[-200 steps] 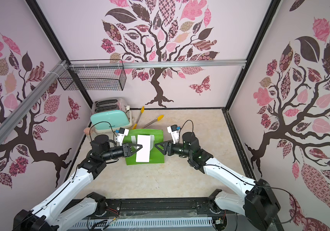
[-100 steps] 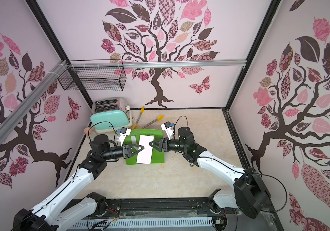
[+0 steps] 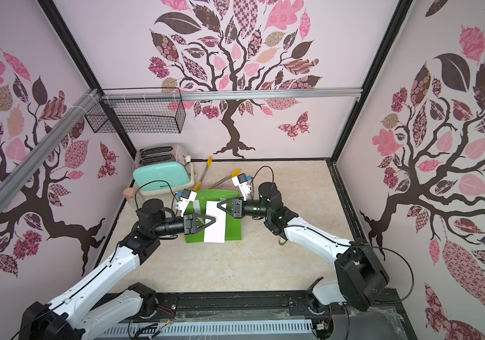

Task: Staple the receipts to the bags
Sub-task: Pick up the receipt from the center of the board.

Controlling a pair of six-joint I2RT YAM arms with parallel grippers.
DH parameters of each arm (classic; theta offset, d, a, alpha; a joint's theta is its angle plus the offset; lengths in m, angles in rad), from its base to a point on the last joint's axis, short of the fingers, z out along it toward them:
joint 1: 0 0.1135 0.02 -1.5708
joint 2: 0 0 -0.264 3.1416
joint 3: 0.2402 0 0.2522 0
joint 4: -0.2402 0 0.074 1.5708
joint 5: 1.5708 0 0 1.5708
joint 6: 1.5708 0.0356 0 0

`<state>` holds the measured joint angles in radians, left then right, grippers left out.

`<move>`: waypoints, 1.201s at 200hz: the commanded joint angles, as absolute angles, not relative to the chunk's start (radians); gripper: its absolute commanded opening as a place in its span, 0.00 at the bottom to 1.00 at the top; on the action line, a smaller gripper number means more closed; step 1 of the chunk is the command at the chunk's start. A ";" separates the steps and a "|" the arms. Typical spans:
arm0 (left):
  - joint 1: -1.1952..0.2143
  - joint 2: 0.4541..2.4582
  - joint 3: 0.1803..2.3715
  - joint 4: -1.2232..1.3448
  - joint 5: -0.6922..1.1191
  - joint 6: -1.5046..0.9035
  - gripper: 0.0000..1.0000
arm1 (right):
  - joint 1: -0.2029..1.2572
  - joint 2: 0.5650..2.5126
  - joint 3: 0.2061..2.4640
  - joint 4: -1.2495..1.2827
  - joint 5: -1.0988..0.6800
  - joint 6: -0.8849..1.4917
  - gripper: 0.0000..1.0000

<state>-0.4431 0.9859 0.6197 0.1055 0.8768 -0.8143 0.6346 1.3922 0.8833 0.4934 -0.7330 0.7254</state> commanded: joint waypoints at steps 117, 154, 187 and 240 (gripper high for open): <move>-0.454 0.997 0.575 0.252 0.767 -0.888 0.26 | 0.661 1.410 0.900 0.543 -0.725 0.690 0.00; -0.453 1.014 0.574 0.247 0.782 -0.885 0.04 | 0.662 1.405 0.905 0.527 -0.711 0.679 0.00; -0.441 0.981 0.589 0.119 0.726 -0.788 0.00 | 0.662 1.388 0.923 0.442 -0.667 0.630 0.38; -0.377 0.983 0.615 0.075 0.745 -0.681 0.00 | 0.631 1.282 0.952 0.101 -0.400 0.514 0.68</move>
<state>-0.3908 0.9920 0.5724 0.1001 0.7433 -0.7650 0.6529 1.3682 0.9024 0.2905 -0.5476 0.5739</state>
